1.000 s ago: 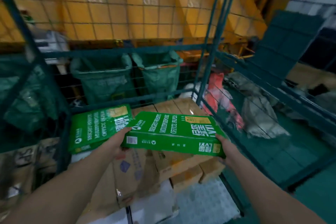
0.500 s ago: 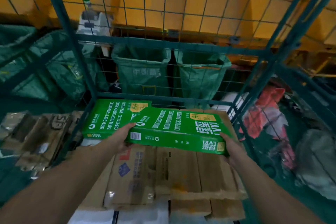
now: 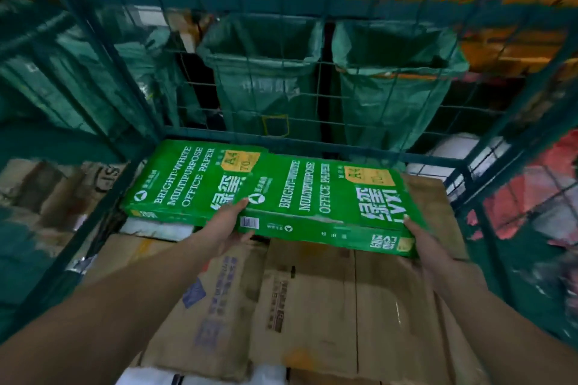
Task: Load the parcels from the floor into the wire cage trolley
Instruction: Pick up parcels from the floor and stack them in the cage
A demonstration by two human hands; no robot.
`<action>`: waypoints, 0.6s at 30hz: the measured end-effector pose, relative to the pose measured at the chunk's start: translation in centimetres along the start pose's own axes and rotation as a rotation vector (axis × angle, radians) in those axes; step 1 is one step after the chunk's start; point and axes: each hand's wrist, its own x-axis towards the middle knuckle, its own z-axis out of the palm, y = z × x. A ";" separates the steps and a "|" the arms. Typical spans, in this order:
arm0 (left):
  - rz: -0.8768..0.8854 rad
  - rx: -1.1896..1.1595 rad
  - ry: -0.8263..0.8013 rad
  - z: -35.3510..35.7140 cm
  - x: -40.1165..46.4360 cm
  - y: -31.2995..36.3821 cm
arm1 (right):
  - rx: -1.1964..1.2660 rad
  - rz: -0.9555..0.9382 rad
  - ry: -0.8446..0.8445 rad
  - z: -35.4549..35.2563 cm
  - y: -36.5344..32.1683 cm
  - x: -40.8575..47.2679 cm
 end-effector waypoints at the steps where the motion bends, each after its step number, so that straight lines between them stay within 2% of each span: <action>1: 0.008 -0.011 -0.007 -0.1 1.1 -0.3 | -0.007 0.007 0.006 0.0 0.2 0.2; 8: -0.068 -0.019 -0.043 2.9 6.6 -2.8 | 0.033 0.118 0.023 -0.2 1.7 3.7; 12: -0.054 0.104 0.004 3.3 9.4 -3.4 | -0.055 0.115 0.008 -0.3 1.7 6.1; 14: 0.035 0.363 0.064 3.2 10.3 -3.6 | -0.069 0.111 -0.005 0.2 1.5 7.3; 16: 0.129 0.735 0.121 2.8 11.5 -3.3 | -0.107 0.108 -0.018 0.7 1.3 8.5; 18: 0.152 1.007 0.143 2.6 12.5 -2.5 | -0.181 0.140 -0.029 0.8 1.9 9.5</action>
